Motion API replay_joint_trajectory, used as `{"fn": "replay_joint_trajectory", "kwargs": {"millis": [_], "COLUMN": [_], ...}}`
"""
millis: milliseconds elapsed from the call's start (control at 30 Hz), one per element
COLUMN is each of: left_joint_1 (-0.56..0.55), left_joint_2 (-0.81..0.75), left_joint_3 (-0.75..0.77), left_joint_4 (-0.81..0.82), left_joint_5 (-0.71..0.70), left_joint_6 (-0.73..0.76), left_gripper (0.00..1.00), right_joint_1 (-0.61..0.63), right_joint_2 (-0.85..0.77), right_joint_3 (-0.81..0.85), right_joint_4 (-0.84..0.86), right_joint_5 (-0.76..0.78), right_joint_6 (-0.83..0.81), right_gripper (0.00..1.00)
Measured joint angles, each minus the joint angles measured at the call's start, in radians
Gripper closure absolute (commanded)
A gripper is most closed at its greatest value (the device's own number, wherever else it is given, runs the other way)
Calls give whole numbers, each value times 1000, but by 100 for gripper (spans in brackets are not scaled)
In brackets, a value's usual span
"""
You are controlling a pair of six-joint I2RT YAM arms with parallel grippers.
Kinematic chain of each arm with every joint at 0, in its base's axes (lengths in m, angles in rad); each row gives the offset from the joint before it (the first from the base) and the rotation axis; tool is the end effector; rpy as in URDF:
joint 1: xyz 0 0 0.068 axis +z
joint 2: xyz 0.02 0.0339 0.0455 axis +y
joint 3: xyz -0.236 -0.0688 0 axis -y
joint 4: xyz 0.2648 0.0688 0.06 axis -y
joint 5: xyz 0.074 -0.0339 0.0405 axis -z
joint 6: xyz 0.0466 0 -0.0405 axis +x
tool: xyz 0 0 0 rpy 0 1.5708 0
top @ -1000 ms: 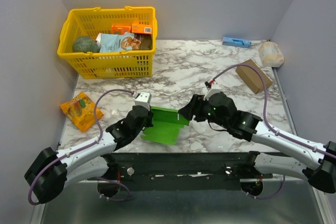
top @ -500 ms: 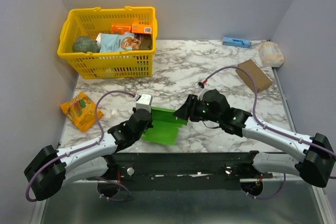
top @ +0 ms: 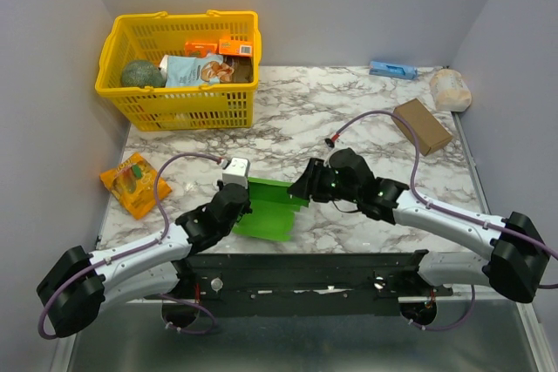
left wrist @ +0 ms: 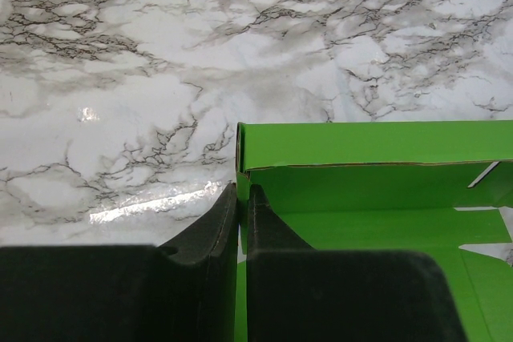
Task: Fold the paper box
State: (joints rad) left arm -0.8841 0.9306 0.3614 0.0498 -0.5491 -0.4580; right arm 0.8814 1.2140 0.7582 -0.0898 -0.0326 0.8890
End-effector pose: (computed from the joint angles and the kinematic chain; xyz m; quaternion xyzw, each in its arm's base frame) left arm 0.1666 -0.1649 0.1541 0.0431 0.8425 -0.1167 0.5241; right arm 0.1927 0.2362 0.2094 -0.0047 0.8714 0.3886 0.2995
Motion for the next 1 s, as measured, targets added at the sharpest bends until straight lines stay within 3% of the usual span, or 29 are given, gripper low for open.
{"fn": "replay_joint_trajectory", "kwargs": {"millis": [1000], "left_joint_1": [-2], "left_joint_2": [-31], "left_joint_3": [-21], "left_joint_4": [0], "left_joint_5": [-13], "left_joint_6": [3], "left_gripper": [94], "right_joint_1": [-13], "right_joint_2": [134], "right_joint_3": [73], "right_joint_4": [24], "right_joint_5": [22], "right_joint_6": [-25], "right_gripper": [51]}}
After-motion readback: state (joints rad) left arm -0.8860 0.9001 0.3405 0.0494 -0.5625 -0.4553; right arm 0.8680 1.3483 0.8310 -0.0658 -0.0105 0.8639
